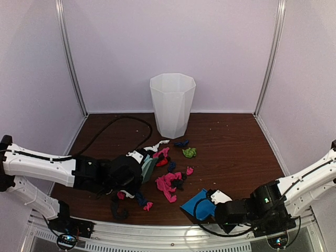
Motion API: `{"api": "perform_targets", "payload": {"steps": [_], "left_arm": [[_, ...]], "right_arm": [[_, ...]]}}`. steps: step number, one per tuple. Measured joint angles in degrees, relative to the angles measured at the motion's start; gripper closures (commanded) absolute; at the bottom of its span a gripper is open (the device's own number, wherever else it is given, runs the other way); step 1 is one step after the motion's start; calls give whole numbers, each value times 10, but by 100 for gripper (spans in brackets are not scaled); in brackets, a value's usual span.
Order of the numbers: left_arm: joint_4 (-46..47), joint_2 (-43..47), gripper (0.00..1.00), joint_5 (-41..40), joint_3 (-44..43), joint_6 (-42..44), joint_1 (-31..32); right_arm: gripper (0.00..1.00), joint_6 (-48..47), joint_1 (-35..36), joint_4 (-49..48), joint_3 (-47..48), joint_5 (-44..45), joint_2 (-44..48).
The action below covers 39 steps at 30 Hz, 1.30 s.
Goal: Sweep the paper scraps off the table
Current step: Sweep the paper scraps into the dustpan.
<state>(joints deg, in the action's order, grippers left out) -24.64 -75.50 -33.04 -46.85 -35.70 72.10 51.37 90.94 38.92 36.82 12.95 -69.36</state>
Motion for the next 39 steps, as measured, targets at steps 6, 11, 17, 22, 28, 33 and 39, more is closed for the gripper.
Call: {"api": "perform_targets", "payload": {"steps": [6, 11, 17, 22, 28, 33, 39], "left_arm": [[7, -18, 100, 1, -7, 2, 0], [11, -35, 100, 4, -12, 6, 0], [26, -45, 100, 14, -16, 16, 0], [38, -53, 100, 31, -16, 28, 0], [41, -59, 100, 56, -24, 39, 0], [40, -64, 100, 76, -27, 41, 0], [40, -64, 100, 99, -29, 41, 0]], "right_arm": [[100, -25, 3, -7, 18, -7, -37], [100, -47, 3, -13, 35, -18, -53], [100, -61, 3, -14, 52, -25, -70], [100, -64, 2, -19, 66, -26, -106], [100, -70, -23, -37, 77, -31, -135], [100, -83, -52, -54, 80, -38, -137], [100, -98, -74, -72, 81, -45, -154]]}}
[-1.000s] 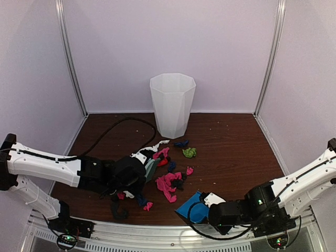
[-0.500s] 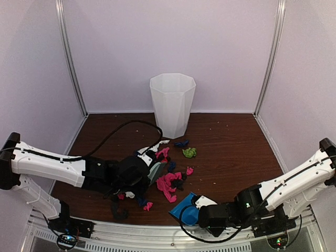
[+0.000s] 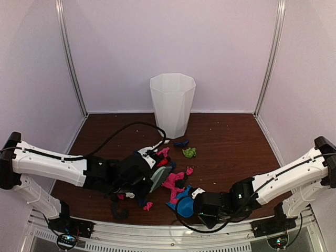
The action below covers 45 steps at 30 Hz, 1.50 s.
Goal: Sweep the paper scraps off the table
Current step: Sweep the paper scraps into the dustpan.
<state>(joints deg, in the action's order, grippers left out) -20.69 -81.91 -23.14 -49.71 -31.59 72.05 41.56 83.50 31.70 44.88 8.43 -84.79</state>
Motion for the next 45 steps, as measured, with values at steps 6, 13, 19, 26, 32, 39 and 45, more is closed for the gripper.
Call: {"api": "perform_targets", "payload": {"steps": [6, 13, 19, 26, 32, 39, 45], "left_arm": [[-4, 0, 100, 16, -4, 0, 7], [-24, 5, 100, 24, -17, -3, 54], [-46, 23, 100, 16, -25, -13, 85], [-68, 64, 100, -3, -24, -24, 85], [-70, 106, 100, -41, -19, -29, 85], [-70, 74, 100, -108, -19, -37, 61], [-39, 7, 100, -113, -19, -16, 29]], "right_arm": [[100, -10, -13, -11, 0, -5, -5], [100, -14, -20, -16, 0, -4, -4], [100, -13, -20, -17, -10, -5, 5], [100, -11, -20, -16, -42, -8, 39], [100, -10, -20, -15, -50, -10, 48], [100, -11, -20, -16, -50, -10, 48], [100, -12, -20, -18, -50, -10, 40]]}}
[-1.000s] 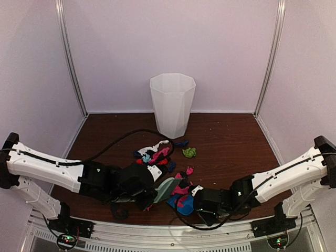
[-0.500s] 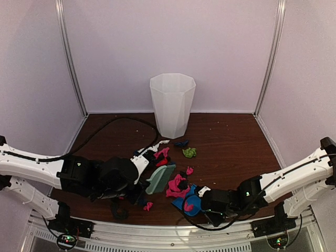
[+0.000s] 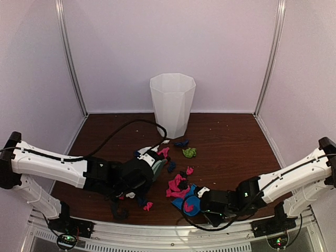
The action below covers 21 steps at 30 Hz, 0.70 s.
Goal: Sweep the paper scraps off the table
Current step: Sweep the paper scraps into the dustpan.
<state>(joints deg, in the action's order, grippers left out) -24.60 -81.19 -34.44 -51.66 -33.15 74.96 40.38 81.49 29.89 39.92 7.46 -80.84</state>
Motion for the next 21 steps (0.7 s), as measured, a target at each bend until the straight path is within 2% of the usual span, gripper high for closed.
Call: {"api": "perform_targets", "payload": {"steps": [9, 21], "left_arm": [[44, -63, 100, 43, -15, 41, 0], [58, -67, 100, 117, -26, 59, 19]], "right_arm": [[100, -10, 0, -9, 13, 0, -19], [100, -25, -13, -21, 18, 0, -26]]}}
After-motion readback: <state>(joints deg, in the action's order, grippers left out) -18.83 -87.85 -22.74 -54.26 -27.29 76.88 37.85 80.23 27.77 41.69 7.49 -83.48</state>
